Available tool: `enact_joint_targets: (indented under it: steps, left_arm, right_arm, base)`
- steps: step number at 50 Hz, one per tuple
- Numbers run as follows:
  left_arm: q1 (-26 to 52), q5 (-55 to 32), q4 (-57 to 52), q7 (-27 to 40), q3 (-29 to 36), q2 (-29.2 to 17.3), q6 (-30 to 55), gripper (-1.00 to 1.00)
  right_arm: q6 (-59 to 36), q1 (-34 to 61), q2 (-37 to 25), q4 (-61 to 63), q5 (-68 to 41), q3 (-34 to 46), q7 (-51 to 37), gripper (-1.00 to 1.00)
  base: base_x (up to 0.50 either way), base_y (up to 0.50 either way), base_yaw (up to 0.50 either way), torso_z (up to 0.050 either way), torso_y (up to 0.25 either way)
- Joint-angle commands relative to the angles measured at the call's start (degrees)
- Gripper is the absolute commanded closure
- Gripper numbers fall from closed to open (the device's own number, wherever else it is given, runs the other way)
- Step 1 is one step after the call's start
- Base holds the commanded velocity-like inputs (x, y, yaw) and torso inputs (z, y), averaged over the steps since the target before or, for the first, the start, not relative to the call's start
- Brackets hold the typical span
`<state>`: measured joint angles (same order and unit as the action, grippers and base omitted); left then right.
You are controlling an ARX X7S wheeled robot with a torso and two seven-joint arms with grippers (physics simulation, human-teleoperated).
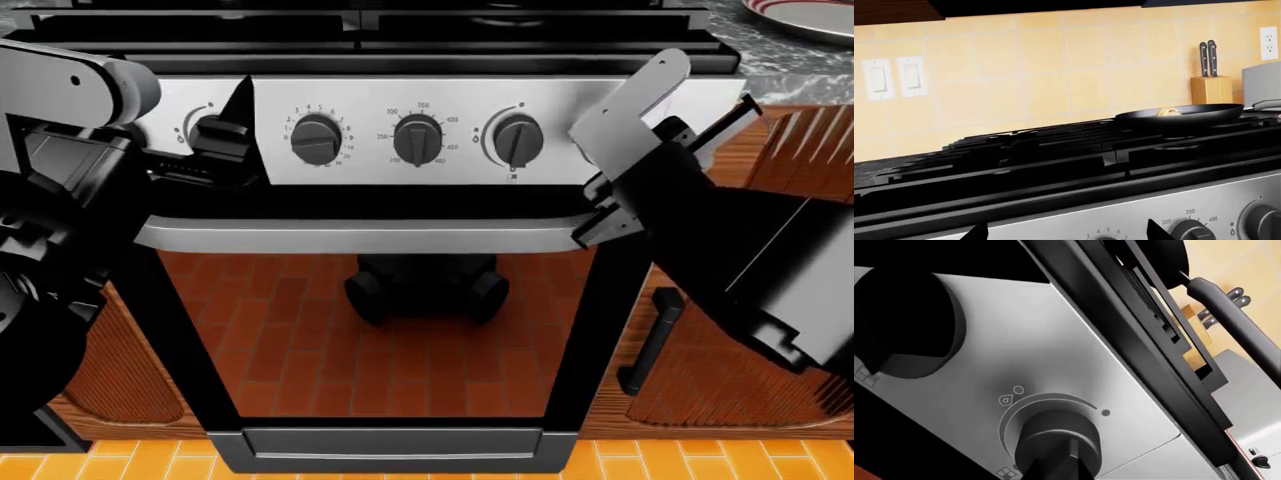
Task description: Pick the croissant and place it on the pan. Then turn on the stove to warm the croissant.
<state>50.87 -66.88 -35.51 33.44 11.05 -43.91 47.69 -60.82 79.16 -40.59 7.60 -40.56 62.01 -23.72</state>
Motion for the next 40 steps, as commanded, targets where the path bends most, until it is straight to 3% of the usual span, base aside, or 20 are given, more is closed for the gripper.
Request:
enact_joint_targets:
  steps: [1,16,17,27,40]
  left_arm:
    - [0.0,0.0,0.0,0.1,0.1,-0.1,-0.1,-1.0]
    - [0.1,0.2,0.0,-0.1,0.3,-0.2,-0.3,-1.0]
    - [0.0,0.2,0.0,-0.1,0.3,-0.2,-0.3,-1.0]
    - [0.1,0.4,0.0,-0.3,0.5,-0.3,-0.5,-1.0]
    - [0.0,0.6,0.0,-1.0,0.6,-0.4,-1.1,-1.0]
  right_arm:
    - [-0.6,-0.4,-0.3,0.6,-1.1,1.3,0.7,1.0]
    - [-0.9,-2.4,-0.7,0.8,-6.9,-4.3,-0.9,1.0]
    - [-1.2,-2.9,-0.5,0.5,-9.0,-6.2,-1.6,-1.0]
    - [-3.7,-5.5,-0.4,2.3,-20.2,-15.6,-7.4,-1.0]
    - [-8.9,-6.0,-2.2,12.1,-32.4,-22.2,-17.4,-1.0]
  base:
    - [0.0,0.0,0.0,0.0,0.0]
    - [0.0,0.0,0.0,0.0,0.002]
    - [-0.01,0.0,0.0,0.0,0.0]
    - [0.0,0.0,0.0,0.0,0.0]
    - [0.0,0.0,0.0,0.0,0.0]
